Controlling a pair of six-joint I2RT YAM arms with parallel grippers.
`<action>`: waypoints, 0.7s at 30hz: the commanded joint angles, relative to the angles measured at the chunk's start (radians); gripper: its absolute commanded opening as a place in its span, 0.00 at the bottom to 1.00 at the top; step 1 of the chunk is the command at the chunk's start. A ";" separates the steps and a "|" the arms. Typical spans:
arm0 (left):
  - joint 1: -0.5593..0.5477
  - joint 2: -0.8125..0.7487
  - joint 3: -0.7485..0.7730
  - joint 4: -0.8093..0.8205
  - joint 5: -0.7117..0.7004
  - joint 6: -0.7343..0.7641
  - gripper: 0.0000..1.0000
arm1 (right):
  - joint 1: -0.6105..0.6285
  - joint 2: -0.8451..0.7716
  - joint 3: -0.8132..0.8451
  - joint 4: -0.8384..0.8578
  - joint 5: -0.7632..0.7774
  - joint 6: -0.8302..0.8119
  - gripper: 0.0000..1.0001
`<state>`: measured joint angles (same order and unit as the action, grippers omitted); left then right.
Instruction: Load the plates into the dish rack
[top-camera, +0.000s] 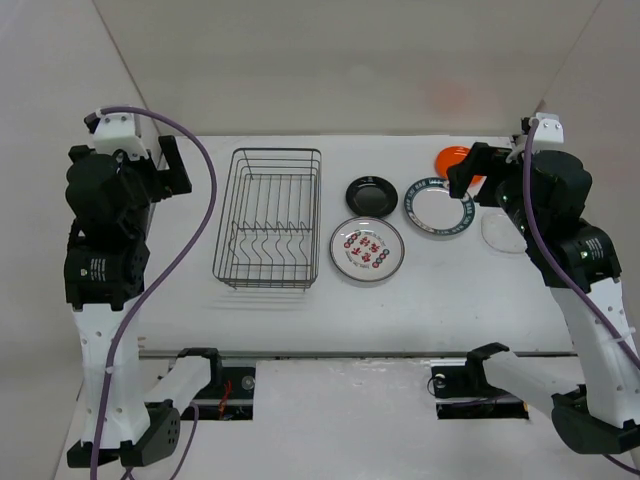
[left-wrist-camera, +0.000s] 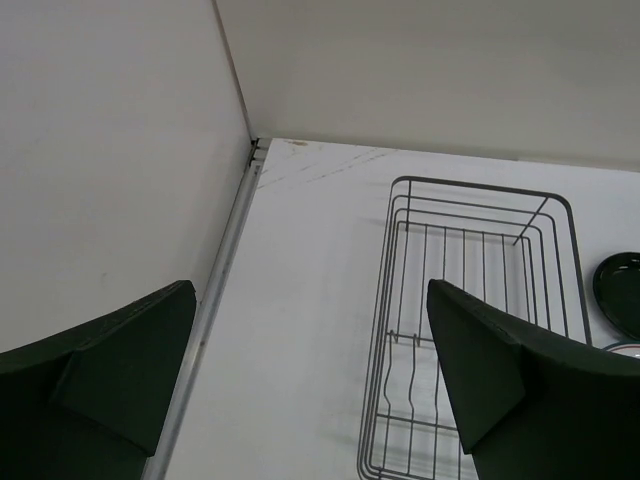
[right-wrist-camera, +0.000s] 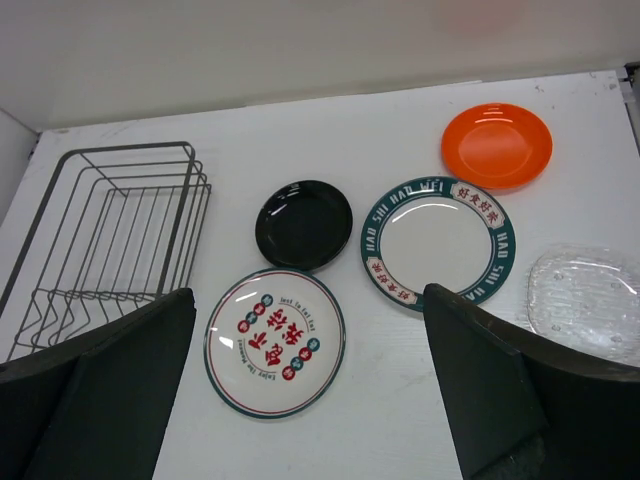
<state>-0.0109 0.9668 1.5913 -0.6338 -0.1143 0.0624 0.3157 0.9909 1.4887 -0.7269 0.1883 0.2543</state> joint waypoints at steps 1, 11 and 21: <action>0.005 -0.013 0.009 0.040 -0.015 -0.009 1.00 | 0.006 -0.006 0.002 0.056 0.007 0.005 1.00; 0.023 0.004 -0.070 0.062 0.021 0.001 1.00 | -0.056 0.171 -0.211 0.557 -0.372 -0.105 1.00; 0.032 0.027 -0.188 0.111 0.074 0.010 1.00 | -0.185 0.892 0.227 0.457 -0.628 -0.182 0.85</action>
<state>0.0093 1.0225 1.4025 -0.5907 -0.0731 0.0639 0.1524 1.8244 1.5841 -0.2859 -0.3172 0.1211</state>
